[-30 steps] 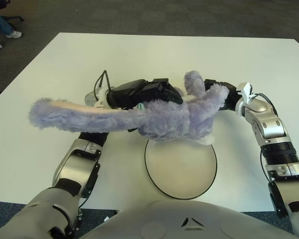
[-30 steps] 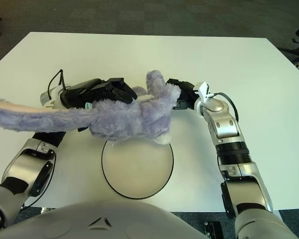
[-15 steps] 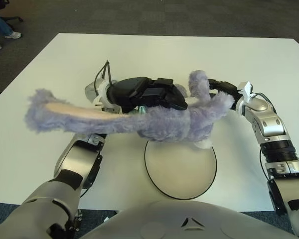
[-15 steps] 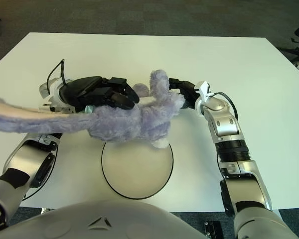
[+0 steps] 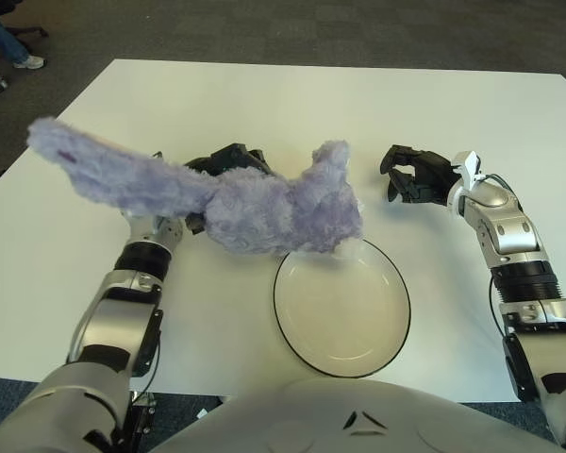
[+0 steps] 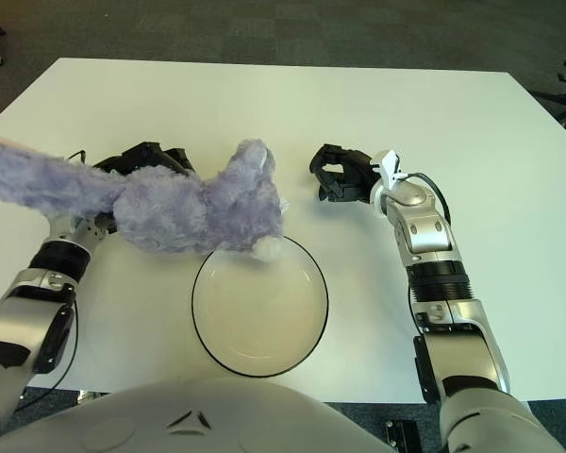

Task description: Put the doll into the plate.

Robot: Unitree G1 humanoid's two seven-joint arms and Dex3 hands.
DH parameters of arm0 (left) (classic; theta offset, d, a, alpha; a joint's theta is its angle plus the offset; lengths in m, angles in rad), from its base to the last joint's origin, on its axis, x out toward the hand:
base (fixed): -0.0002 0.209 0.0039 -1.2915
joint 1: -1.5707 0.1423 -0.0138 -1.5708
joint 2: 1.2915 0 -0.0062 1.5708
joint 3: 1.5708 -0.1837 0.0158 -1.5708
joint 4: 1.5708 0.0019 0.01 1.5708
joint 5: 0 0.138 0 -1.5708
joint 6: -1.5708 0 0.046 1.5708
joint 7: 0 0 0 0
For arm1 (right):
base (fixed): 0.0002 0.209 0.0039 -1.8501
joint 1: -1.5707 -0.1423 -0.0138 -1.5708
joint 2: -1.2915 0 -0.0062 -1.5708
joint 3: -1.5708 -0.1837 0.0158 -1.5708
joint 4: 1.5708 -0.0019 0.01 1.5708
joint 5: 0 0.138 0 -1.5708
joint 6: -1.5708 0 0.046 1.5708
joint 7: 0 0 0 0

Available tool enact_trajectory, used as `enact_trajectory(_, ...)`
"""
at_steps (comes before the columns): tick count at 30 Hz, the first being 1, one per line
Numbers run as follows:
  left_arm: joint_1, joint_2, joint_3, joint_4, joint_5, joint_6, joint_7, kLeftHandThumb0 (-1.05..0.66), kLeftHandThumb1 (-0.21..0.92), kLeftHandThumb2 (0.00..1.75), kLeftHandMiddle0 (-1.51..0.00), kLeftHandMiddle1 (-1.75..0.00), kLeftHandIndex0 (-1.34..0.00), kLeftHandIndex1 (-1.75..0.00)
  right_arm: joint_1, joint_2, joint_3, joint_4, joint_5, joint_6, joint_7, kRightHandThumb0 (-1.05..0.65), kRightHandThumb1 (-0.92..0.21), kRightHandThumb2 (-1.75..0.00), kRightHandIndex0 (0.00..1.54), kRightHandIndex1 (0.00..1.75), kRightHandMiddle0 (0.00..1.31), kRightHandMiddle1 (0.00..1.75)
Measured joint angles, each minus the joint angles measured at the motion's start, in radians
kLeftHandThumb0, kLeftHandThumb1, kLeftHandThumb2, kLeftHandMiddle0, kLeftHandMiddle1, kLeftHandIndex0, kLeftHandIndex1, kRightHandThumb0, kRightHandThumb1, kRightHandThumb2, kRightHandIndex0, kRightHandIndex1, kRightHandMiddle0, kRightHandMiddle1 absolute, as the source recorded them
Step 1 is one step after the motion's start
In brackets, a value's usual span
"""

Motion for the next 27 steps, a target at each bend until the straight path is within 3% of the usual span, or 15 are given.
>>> enact_trajectory(5, 0.003, 0.069, -0.005, -0.104, 0.041, 0.191, 0.073, -0.03, 0.29, 1.29, -0.62, -1.55, -0.52, -1.74, 0.0, 0.003, 0.0, 0.029, 0.005, -0.036, 0.019, -0.01, -0.47, -1.14, 0.39, 1.75, 0.38, 1.73)
enact_trajectory(22, 0.039, 0.276, -0.028, -0.527, 0.225, 0.876, 0.355, -0.01, 0.28, 1.3, -0.63, -1.55, -0.53, -1.75, -0.028, 0.011, -0.027, 0.212, 0.051, -0.147, 0.105, -0.01, -0.47, -1.15, 0.4, 1.75, 0.38, 1.73)
enact_trajectory(24, 0.044, 0.285, -0.033, -0.557, 0.247, 0.929, 0.37, -0.01, 0.31, 1.26, -0.6, -1.56, -0.52, -1.72, -0.037, 0.011, -0.032, 0.223, 0.054, -0.15, 0.11, -0.01, -0.47, -1.14, 0.39, 1.75, 0.38, 1.73)
enact_trajectory(27, -0.032, 0.273, -0.108, -0.469, 0.342, 0.925, 0.352, -0.01, 0.38, 1.16, -0.56, -1.58, -0.51, -1.65, -0.038, -0.001, -0.034, 0.198, 0.046, -0.149, 0.099, -0.01, -0.48, -1.12, 0.38, 1.75, 0.37, 1.73)
